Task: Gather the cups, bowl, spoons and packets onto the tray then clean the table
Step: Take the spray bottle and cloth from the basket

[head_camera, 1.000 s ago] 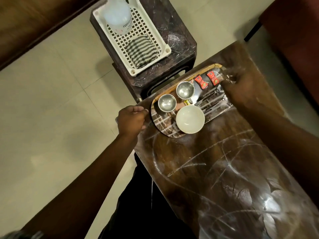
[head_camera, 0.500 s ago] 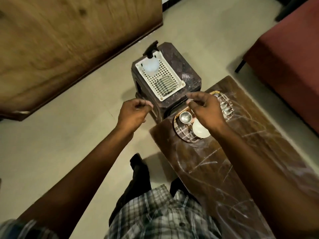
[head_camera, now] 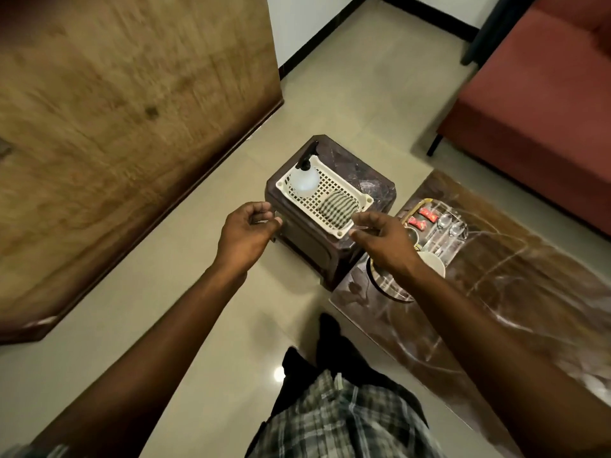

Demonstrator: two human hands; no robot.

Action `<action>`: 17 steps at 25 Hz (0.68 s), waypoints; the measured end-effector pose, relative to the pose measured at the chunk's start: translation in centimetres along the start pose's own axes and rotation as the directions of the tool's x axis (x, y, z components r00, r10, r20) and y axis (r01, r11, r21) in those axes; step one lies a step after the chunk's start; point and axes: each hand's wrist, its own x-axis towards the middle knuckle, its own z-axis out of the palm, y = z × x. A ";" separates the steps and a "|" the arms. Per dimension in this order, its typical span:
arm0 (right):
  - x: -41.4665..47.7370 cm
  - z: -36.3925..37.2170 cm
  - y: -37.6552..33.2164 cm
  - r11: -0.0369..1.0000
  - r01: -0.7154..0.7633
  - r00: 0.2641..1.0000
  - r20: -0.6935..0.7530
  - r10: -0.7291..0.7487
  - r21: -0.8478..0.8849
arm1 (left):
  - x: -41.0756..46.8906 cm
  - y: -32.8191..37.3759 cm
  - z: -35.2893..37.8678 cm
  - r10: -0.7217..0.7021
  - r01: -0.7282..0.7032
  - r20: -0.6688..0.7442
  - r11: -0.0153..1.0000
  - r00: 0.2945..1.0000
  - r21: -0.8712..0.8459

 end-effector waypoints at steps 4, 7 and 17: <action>4.8 1.6 0.1 0.997 -0.046 0.999 0.001 0.046 -0.062 | 5.4 0.3 1.6 0.018 -0.025 0.087 0.997 0.996 0.076; 9.5 2.1 0.4 0.992 -0.039 0.999 -0.014 0.037 -0.119 | 9.8 0.4 3.0 0.073 -0.088 0.119 0.988 0.990 0.127; 21.4 2.8 4.0 0.899 -0.187 0.982 -0.045 0.185 -0.396 | 23.4 -3.5 8.0 0.014 -0.109 0.295 0.945 0.955 0.309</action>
